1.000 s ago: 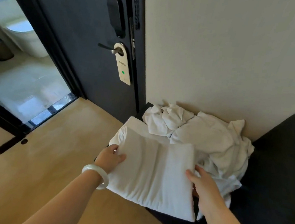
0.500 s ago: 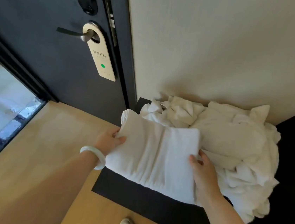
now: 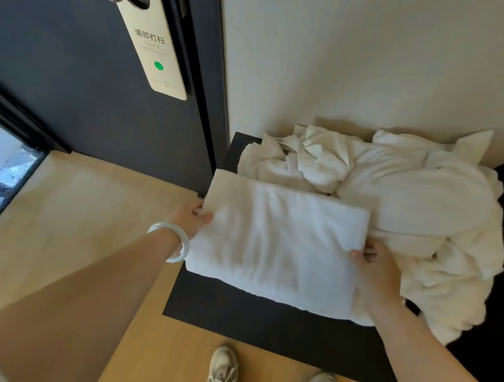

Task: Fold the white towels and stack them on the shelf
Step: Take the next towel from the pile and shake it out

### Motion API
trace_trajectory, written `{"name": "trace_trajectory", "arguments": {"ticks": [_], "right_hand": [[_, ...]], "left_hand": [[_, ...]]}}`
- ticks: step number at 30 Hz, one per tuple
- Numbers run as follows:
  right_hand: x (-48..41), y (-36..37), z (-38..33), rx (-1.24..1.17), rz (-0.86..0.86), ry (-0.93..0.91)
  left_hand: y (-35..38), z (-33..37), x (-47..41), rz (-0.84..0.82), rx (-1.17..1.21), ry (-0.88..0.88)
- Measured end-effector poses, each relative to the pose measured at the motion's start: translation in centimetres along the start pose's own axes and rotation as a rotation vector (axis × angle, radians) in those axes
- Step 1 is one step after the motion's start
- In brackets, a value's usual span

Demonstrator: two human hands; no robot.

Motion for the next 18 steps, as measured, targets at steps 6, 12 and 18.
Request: {"name": "trace_trajectory", "arguments": {"ticks": [6, 12, 18], "right_hand": [[0.2, -0.1, -0.5, -0.013, -0.047, 0.003], [0.2, -4.2, -2.4, 0.034, 0.056, -0.128], [-3.8, -10.3, -4.7, 0.586, 0.05, -0.253]], "left_hand": [[2.0, 4.8, 2.9, 0.246, -0.683, 0.3], [10.0, 9.1, 6.3, 0.038, -0.914, 0.496], [17.9, 16.6, 9.3, -0.035, -0.901, 0.734]]}}
Point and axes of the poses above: each hand's wrist, its own x-axis away from the middle knuckle, its own y-axis out of the palm, z = x × y, the point moved 9 cm from there along -x, towards the middle knuckle, and after that the axes turned 3 degrees about -x, right-handed, at the moved point
